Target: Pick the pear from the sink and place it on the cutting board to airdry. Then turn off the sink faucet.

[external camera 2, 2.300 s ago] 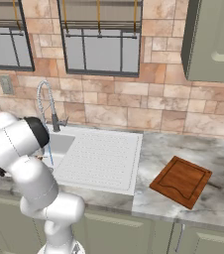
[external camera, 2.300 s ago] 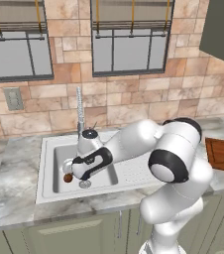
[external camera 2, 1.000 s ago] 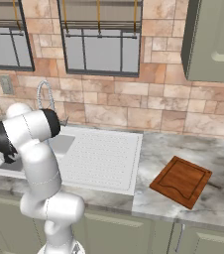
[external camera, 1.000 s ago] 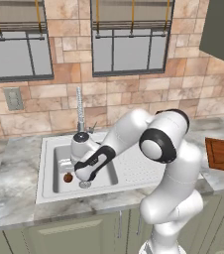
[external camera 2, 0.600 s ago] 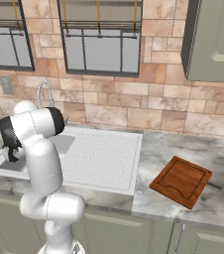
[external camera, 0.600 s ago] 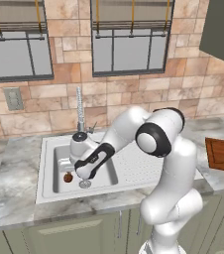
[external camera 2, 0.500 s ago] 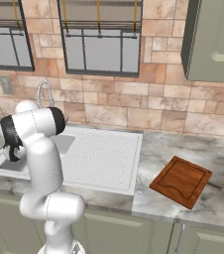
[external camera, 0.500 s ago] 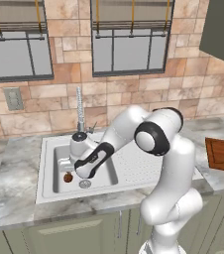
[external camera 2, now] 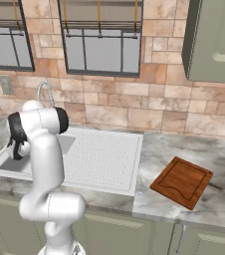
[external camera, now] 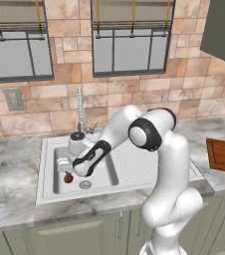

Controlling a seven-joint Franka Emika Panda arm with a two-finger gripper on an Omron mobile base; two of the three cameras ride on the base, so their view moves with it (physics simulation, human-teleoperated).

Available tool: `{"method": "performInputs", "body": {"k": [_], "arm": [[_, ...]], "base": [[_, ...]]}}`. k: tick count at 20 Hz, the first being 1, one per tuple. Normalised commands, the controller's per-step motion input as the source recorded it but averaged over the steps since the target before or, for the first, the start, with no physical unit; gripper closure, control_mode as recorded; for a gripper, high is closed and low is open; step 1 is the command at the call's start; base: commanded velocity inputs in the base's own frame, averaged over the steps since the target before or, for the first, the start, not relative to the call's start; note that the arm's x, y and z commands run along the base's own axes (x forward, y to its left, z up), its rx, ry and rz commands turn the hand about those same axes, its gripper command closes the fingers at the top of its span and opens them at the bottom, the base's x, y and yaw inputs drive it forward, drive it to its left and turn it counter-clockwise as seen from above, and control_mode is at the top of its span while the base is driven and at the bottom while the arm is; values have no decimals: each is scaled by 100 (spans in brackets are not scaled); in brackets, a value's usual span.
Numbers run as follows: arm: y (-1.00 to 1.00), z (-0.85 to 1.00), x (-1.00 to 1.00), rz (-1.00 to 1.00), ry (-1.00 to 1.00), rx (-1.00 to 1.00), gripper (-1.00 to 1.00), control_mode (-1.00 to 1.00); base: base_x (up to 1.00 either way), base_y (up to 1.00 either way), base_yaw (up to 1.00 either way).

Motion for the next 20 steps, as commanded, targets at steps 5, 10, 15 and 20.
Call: {"method": "performInputs", "body": {"k": [5,10,15,20], "arm": [[10,-12,23,0,1,0,-100,-100],[7,-19,27,0,3,0,-100,-100],[8,-21,25,0,3,0,-100,-100],[16,-18,24,0,4,0,-100,-100]], "base": [[0,0,0],[0,0,0],[0,0,0],[0,0,0]]}}
